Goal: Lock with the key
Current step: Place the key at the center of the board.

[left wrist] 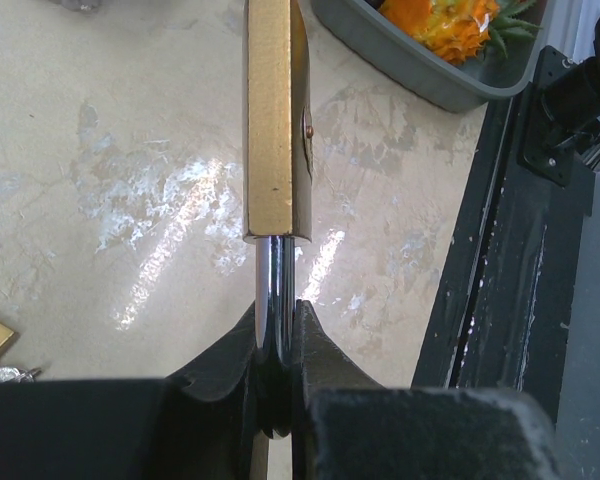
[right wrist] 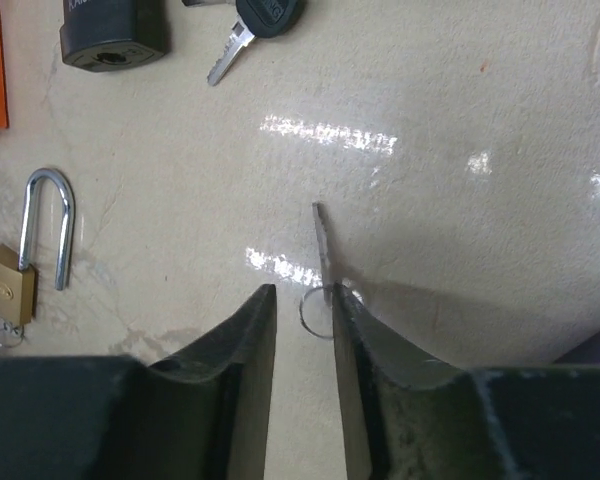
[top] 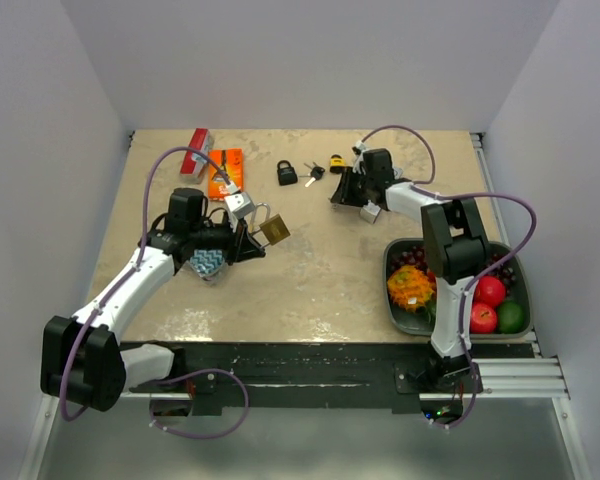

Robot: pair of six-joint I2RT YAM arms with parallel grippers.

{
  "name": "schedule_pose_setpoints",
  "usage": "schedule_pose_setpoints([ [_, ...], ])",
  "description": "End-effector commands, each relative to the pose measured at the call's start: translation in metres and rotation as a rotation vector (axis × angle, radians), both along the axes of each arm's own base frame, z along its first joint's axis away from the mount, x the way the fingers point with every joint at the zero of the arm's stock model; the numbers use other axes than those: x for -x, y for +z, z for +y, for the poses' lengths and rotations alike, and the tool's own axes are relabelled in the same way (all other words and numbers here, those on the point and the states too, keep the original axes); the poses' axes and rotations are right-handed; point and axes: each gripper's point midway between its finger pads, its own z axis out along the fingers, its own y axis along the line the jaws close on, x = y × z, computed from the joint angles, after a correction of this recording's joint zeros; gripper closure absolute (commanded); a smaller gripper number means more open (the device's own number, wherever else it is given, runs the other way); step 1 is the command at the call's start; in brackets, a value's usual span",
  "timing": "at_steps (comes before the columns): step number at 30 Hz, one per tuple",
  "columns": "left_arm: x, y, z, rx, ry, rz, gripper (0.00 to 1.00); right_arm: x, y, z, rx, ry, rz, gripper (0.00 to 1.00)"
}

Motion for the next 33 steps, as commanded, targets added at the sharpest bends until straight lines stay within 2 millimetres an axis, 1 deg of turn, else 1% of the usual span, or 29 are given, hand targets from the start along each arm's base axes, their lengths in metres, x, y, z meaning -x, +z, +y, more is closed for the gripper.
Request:
schedule_pose_setpoints([
  [1,-0.007,0.029,-0.007,0.065,-0.053,-0.118,1.0,-0.014,0.028,0.005,-0.009,-0.002,-0.082,0.63],
  [3,-0.006,0.026,-0.008,0.062,-0.06,-0.104,1.0,-0.011,0.032,0.006,-0.01,0.004,-0.086,0.59],
  [5,-0.005,0.024,-0.008,0.061,-0.063,-0.087,1.0,-0.008,0.047,0.011,-0.026,0.037,-0.111,0.56],
  [7,-0.005,0.025,-0.009,0.063,-0.07,-0.075,1.0,-0.003,0.066,0.02,-0.042,0.105,-0.154,0.5],
  [8,-0.003,0.022,-0.009,0.061,-0.079,-0.046,1.0,0.002,0.089,0.028,-0.059,0.144,-0.201,0.46],
  [9,-0.002,0.021,-0.009,0.056,-0.088,-0.041,1.0,0.007,0.101,0.033,-0.068,0.183,-0.229,0.38],
  [10,-0.003,0.023,-0.009,0.054,-0.09,-0.033,1.0,0.013,0.11,0.037,-0.055,0.235,-0.269,0.34],
  [11,0.001,0.016,-0.009,0.042,-0.096,0.017,1.0,0.027,0.139,0.047,-0.084,0.311,-0.329,0.29],
  [12,0.002,0.014,-0.008,0.036,-0.1,0.038,1.0,0.036,0.146,0.049,-0.076,0.354,-0.354,0.17],
  [13,0.0,0.015,-0.009,0.032,-0.107,0.061,1.0,0.046,0.153,0.049,-0.03,0.424,-0.403,0.14],
  [14,0.006,0.012,-0.008,0.024,-0.116,0.106,1.0,0.063,0.177,0.054,-0.029,0.496,-0.469,0.13],
  [15,0.007,0.011,-0.009,0.022,-0.122,0.131,1.0,0.074,0.178,0.052,0.035,0.582,-0.541,0.07],
  [16,0.006,0.011,-0.009,0.02,-0.123,0.157,1.0,0.087,0.179,0.051,0.065,0.635,-0.558,0.05],
  [17,0.011,0.01,-0.009,0.018,-0.128,0.2,1.0,0.106,0.2,0.052,0.081,0.701,-0.638,0.03],
  [18,0.012,0.01,-0.009,0.02,-0.134,0.217,1.0,0.116,0.19,0.048,0.155,0.782,-0.695,0.01],
  [19,0.011,0.013,-0.01,0.024,-0.143,0.231,1.0,0.126,0.19,0.046,0.186,0.823,-0.725,0.01],
  [20,0.018,0.014,-0.011,0.033,-0.159,0.269,1.0,0.138,0.193,0.047,0.208,0.869,-0.77,0.01],
  [21,0.019,0.014,-0.012,0.037,-0.166,0.284,1.0,0.153,0.195,0.044,0.23,0.936,-0.836,0.01],
  [22,0.019,0.017,-0.013,0.043,-0.172,0.3,1.0,0.163,0.197,0.043,0.226,0.968,-0.862,0.01],
  [23,0.024,0.019,-0.014,0.057,-0.186,0.335,1.0,0.172,0.198,0.042,0.225,1.004,-0.884,0.01],
  [24,0.026,0.02,-0.015,0.063,-0.192,0.352,1.0,0.186,0.204,0.045,0.237,1.097,-0.975,0.01],
  [25,0.027,0.02,-0.017,0.067,-0.199,0.372,1.0,0.202,0.195,0.042,0.235,1.173,-0.951,0.01],
  [26,0.033,0.022,-0.019,0.072,-0.215,0.396,1.0,0.214,0.192,0.045,0.24,1.244,-0.97,0.01],
  [27,0.036,0.022,-0.02,0.073,-0.222,0.407,1.0,0.219,0.191,0.048,0.28,1.309,-1.023,0.01],
  [28,0.038,0.022,-0.022,0.071,-0.229,0.415,1.0,0.218,0.183,0.047,0.347,1.317,-1.004,0.01],
  [29,0.042,0.021,-0.027,0.06,-0.237,0.434,1.0,0.227,0.18,0.059,0.379,1.357,-1.022,0.01],
  [30,0.045,0.021,-0.029,0.057,-0.242,0.445,1.0,0.23,0.17,0.061,0.418,1.384,-1.032,0.01],
  [31,0.047,0.018,-0.031,0.052,-0.246,0.461,1.0,0.228,0.171,0.065,0.452,1.381,-1.07,0.01],
  [33,0.053,0.016,-0.035,0.05,-0.253,0.497,1.0,0.239,0.165,0.074,0.458,1.427,-1.117,0.01],
])
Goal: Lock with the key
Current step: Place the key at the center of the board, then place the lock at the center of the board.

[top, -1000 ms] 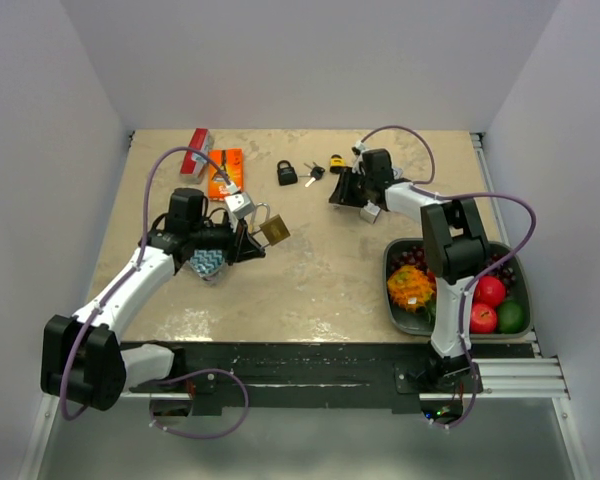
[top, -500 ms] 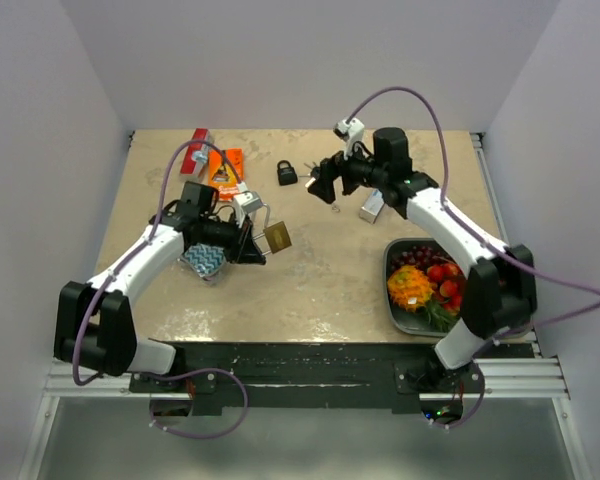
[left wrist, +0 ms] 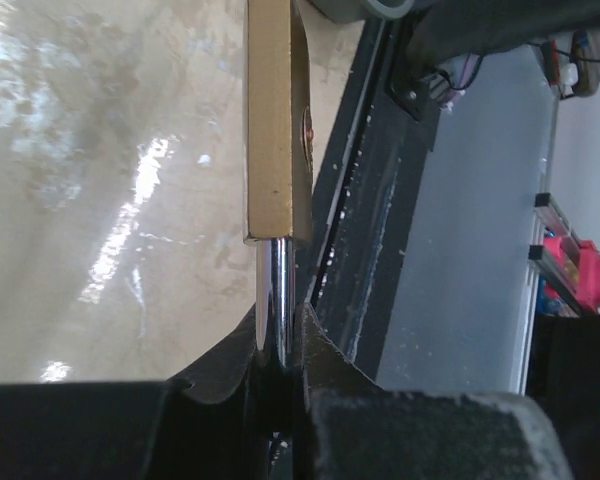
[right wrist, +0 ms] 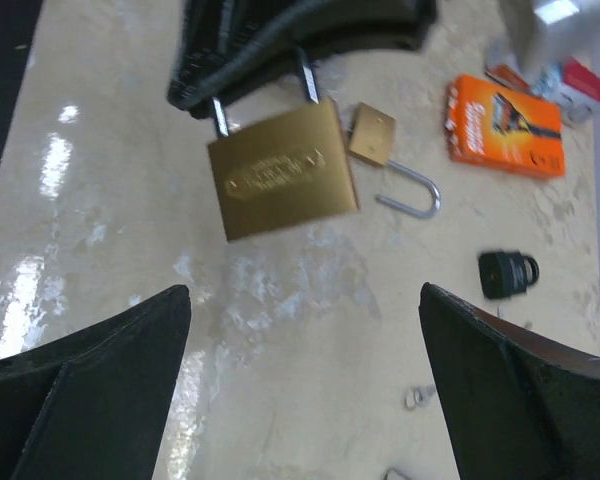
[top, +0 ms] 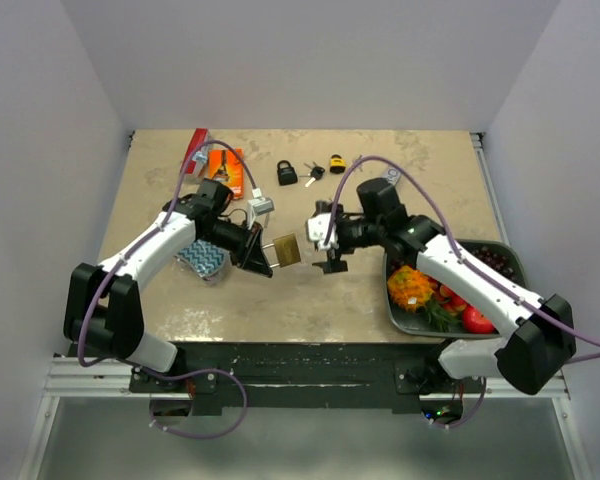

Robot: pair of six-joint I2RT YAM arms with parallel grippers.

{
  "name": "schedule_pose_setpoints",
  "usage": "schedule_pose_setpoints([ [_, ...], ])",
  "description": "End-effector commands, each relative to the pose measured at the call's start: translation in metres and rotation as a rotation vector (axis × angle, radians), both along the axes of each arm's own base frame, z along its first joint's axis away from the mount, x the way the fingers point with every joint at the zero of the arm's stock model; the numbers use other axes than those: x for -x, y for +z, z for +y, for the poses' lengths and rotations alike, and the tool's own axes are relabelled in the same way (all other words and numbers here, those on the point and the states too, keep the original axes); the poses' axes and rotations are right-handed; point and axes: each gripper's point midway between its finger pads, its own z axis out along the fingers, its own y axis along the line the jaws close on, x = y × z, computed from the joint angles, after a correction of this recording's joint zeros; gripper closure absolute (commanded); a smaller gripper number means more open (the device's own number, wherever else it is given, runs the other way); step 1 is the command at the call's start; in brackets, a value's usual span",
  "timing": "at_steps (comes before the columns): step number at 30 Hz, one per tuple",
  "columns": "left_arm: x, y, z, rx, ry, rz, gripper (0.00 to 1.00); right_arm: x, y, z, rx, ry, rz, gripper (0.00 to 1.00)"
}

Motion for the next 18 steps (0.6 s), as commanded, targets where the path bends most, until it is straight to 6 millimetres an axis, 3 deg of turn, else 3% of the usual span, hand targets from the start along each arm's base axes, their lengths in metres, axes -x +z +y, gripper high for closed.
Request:
schedule_pose_setpoints([
  [1,0.012,0.029,-0.019,0.108,-0.061,0.04,1.0,0.02,-0.009,0.017,0.072,0.138,-0.204,0.01],
  [7,0.014,0.032,-0.022,0.132,-0.06,0.082,1.0,0.031,-0.016,0.043,0.087,0.159,-0.238,0.01],
  [18,0.018,0.033,-0.025,0.148,-0.081,0.09,1.0,0.03,-0.025,0.061,0.08,0.139,-0.278,0.05],
])
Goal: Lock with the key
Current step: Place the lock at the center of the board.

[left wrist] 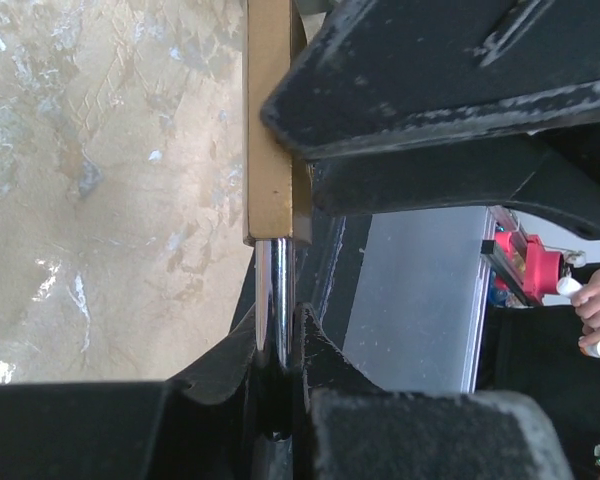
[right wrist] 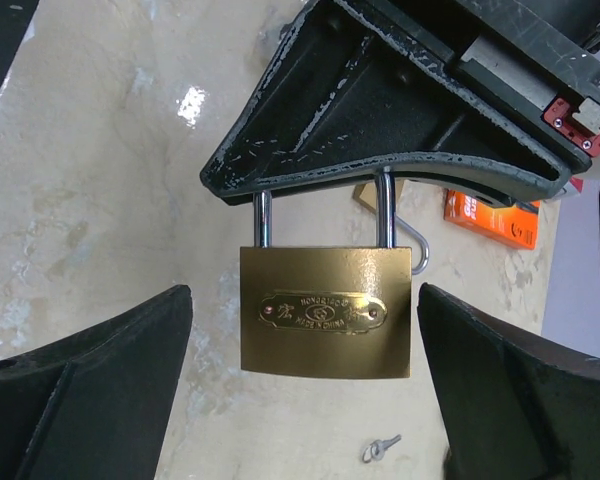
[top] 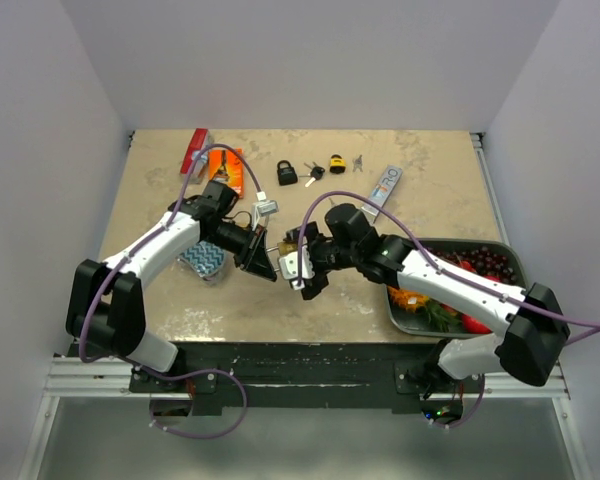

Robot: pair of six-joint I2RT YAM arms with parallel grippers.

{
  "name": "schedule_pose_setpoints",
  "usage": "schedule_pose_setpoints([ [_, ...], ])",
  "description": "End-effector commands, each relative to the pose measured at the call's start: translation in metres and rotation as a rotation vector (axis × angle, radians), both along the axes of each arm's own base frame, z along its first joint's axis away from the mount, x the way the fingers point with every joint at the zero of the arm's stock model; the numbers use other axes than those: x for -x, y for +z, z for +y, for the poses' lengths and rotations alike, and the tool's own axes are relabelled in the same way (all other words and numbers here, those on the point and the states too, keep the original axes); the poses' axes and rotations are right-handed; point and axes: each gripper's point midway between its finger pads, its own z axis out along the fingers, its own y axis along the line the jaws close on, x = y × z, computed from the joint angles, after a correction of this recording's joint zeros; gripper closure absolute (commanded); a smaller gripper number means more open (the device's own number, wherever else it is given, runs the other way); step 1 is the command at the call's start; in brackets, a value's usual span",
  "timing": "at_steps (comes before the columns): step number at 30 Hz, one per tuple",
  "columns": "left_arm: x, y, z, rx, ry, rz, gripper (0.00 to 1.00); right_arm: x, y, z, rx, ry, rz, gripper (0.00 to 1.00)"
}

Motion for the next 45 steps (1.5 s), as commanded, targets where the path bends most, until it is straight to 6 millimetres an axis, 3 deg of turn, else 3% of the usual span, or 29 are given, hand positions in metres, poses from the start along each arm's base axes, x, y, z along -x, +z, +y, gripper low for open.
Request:
schedule_pose_setpoints([
  [1,0.002,0.03,-0.012,0.128,-0.045,-0.015,1.0,-0.012,0.007,0.009,-0.035,-0.031,-0.075,0.05],
  [4,0.003,0.03,-0.011,0.13,-0.05,-0.015,1.0,-0.014,0.004,0.011,-0.024,-0.031,-0.091,0.09],
  [8,0.003,0.03,-0.011,0.13,-0.051,-0.01,1.0,-0.017,0.002,0.013,-0.022,-0.043,-0.101,0.26],
  [16,0.004,0.031,-0.012,0.141,-0.057,-0.006,1.0,-0.021,0.005,0.015,-0.03,-0.058,-0.132,0.33],
  [18,0.004,0.031,-0.012,0.143,-0.061,-0.006,0.99,-0.021,0.004,0.015,-0.025,-0.061,-0.13,0.53],
  [19,0.006,0.031,-0.011,0.147,-0.071,-0.011,0.93,-0.021,0.003,0.014,-0.023,-0.063,-0.127,0.62],
  [20,0.006,0.031,-0.011,0.147,-0.074,-0.014,0.86,-0.021,0.004,0.014,-0.022,-0.066,-0.124,0.81],
  [21,0.006,0.032,-0.011,0.147,-0.076,-0.02,0.72,-0.022,0.005,0.014,-0.024,-0.075,-0.119,0.9],
  [23,0.004,0.03,-0.009,0.134,-0.068,-0.031,0.55,-0.02,0.004,0.013,-0.014,-0.072,-0.101,1.0],
  [24,0.002,0.031,-0.008,0.135,-0.066,-0.04,0.41,-0.018,0.003,0.013,-0.018,-0.086,-0.064,1.0],
  [26,-0.008,0.032,0.0,0.132,-0.031,-0.066,0.29,-0.023,0.007,0.011,-0.035,-0.153,-0.017,1.0],
  [27,-0.014,0.035,0.005,0.126,-0.012,-0.091,0.27,-0.029,0.008,0.007,-0.04,-0.188,0.008,1.0],
  [30,-0.056,0.045,0.032,0.086,0.121,-0.243,0.25,-0.042,0.011,0.003,-0.081,-0.326,0.145,1.0],
  [34,-0.12,0.068,0.088,0.024,0.468,-0.377,0.16,-0.076,0.0,-0.012,-0.122,-0.616,0.38,1.0],
  [35,-0.13,0.067,0.101,0.002,0.541,-0.395,0.11,-0.087,-0.004,-0.012,-0.151,-0.727,0.462,1.0],
  [37,-0.15,0.082,0.119,-0.027,0.682,-0.483,0.06,-0.107,-0.011,-0.021,-0.189,-0.884,0.526,1.0],
  [41,-0.165,0.109,0.139,-0.062,0.83,-0.649,0.01,-0.156,-0.036,-0.042,-0.308,-1.293,0.681,1.0],
  [42,-0.17,0.115,0.143,-0.062,0.859,-0.686,0.01,-0.164,-0.046,-0.058,-0.291,-1.404,0.686,1.0],
  [43,-0.172,0.115,0.148,-0.078,0.898,-0.691,0.01,-0.17,-0.052,-0.062,-0.287,-1.466,0.697,1.0],
  [44,-0.171,0.114,0.149,-0.079,0.905,-0.693,0.01,-0.182,-0.043,-0.059,-0.339,-1.52,0.722,1.0],
  [45,-0.17,0.113,0.149,-0.076,0.91,-0.688,0.01,-0.186,-0.065,-0.066,-0.291,-1.595,0.726,1.0],
])
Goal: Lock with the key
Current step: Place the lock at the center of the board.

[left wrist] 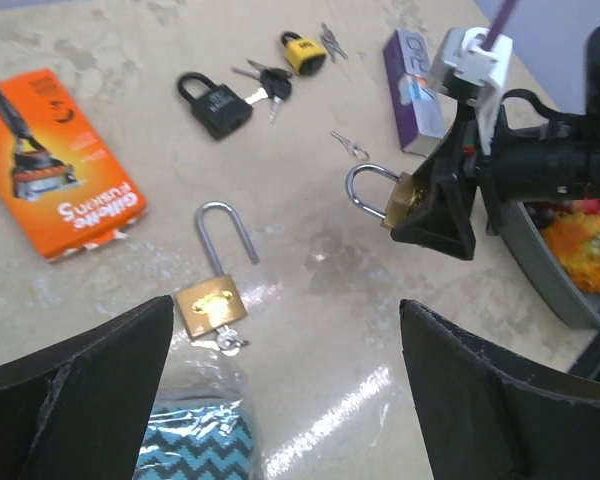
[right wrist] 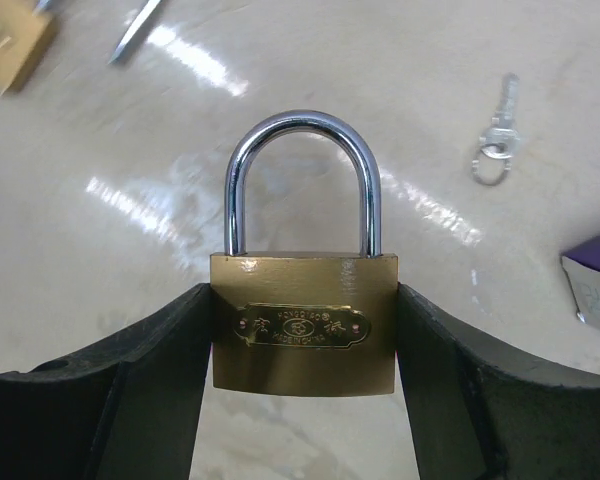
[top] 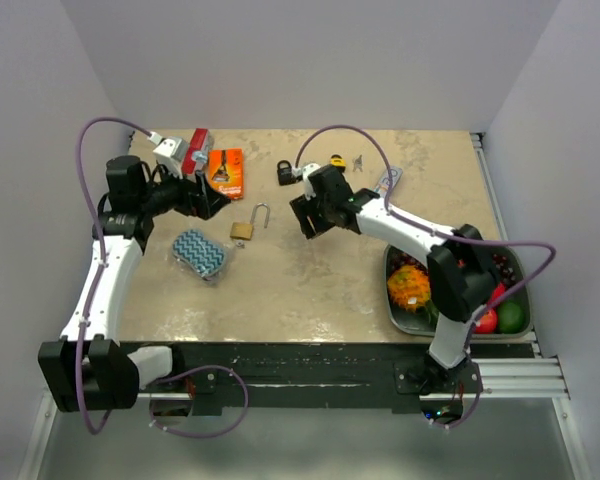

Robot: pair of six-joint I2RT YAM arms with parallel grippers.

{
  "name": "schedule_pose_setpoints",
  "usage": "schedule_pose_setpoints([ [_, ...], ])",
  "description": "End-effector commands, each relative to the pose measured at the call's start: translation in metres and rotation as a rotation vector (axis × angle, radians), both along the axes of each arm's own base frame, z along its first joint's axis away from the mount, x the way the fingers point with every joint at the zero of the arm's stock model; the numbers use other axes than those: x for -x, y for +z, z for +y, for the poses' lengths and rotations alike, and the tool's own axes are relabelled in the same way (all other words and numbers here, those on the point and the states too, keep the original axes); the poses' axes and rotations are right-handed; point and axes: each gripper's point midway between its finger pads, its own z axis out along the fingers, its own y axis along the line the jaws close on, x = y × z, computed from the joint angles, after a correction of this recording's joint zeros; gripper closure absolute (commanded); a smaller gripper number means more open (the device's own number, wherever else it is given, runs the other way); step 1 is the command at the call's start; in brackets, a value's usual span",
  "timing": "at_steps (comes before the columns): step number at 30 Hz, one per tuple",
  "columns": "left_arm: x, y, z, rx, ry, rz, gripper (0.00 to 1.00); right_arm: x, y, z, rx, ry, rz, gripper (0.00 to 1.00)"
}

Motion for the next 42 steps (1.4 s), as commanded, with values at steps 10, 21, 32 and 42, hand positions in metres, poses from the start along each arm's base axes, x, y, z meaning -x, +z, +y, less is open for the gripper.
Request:
schedule_pose_setpoints([
  [10,0.004,-0.009,0.012,0.036,0.145,-0.008,0.01,-0.105,-0.01,0.01,-0.138,-0.59,-0.004,1.0],
  [21,0.011,-0.02,0.01,0.028,0.122,0.027,0.01,-0.123,-0.039,0.003,-0.107,-0.681,-0.016,1.0],
  [32,0.011,-0.031,0.01,0.027,0.12,0.083,0.01,-0.133,-0.059,-0.008,-0.11,-0.715,0.019,0.96],
  [42,0.015,-0.041,0.008,0.008,0.092,0.141,0.01,-0.139,-0.067,-0.002,-0.149,-0.694,0.064,0.68],
])
